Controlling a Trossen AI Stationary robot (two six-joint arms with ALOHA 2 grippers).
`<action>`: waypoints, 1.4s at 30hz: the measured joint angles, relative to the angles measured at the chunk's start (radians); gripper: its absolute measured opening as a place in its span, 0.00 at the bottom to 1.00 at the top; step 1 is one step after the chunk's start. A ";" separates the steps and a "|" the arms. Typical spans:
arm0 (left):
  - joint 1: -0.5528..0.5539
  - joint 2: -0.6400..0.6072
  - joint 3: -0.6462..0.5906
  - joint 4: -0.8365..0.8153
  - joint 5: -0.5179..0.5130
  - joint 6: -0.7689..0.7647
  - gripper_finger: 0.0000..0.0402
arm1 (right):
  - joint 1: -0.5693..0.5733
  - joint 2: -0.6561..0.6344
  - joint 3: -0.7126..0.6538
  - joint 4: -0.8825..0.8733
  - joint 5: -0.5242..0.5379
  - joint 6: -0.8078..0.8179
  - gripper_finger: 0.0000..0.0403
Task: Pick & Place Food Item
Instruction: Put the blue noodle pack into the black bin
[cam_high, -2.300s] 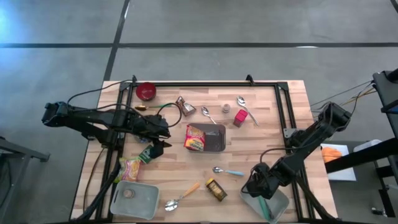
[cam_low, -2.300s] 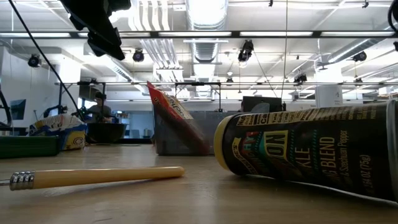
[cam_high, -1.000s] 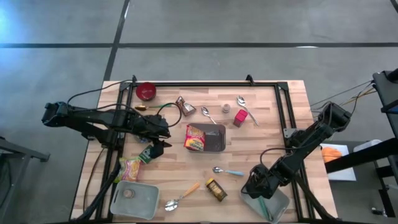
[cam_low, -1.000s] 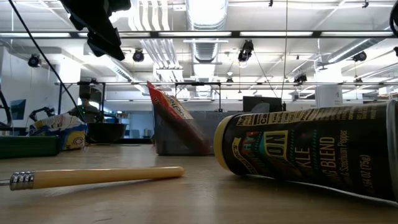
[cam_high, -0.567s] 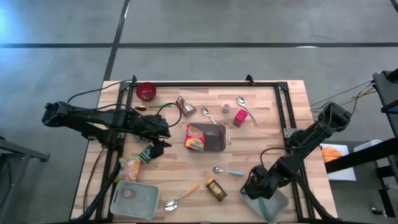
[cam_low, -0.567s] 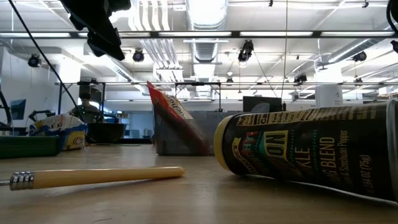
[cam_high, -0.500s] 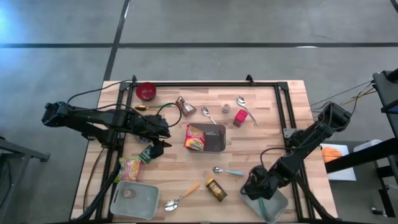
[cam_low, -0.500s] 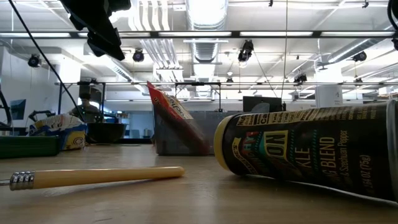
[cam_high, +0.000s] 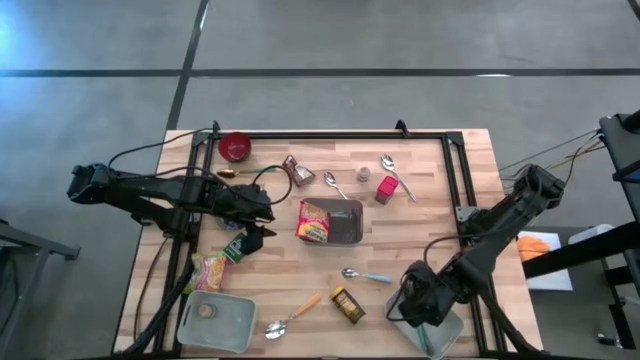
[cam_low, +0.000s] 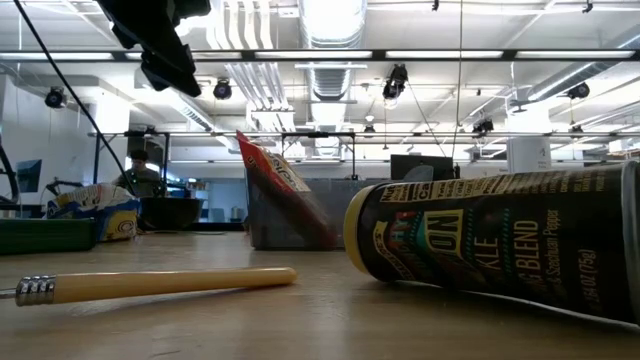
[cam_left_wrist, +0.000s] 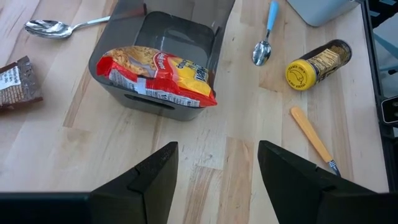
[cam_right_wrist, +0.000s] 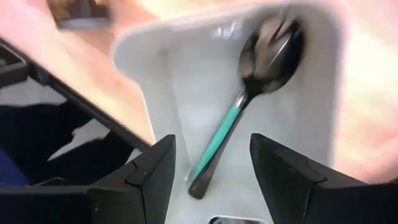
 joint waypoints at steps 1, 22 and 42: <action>0.001 0.000 0.000 0.002 0.000 0.000 0.56 | 0.000 0.000 0.032 -0.053 0.028 -0.010 0.50; 0.001 0.000 0.085 0.002 0.127 -0.098 0.56 | -0.346 -0.013 0.312 -0.454 0.236 -0.584 0.50; 0.076 0.027 0.133 -0.499 -0.229 -0.265 0.56 | -0.558 0.011 0.310 -0.408 0.441 -0.925 0.50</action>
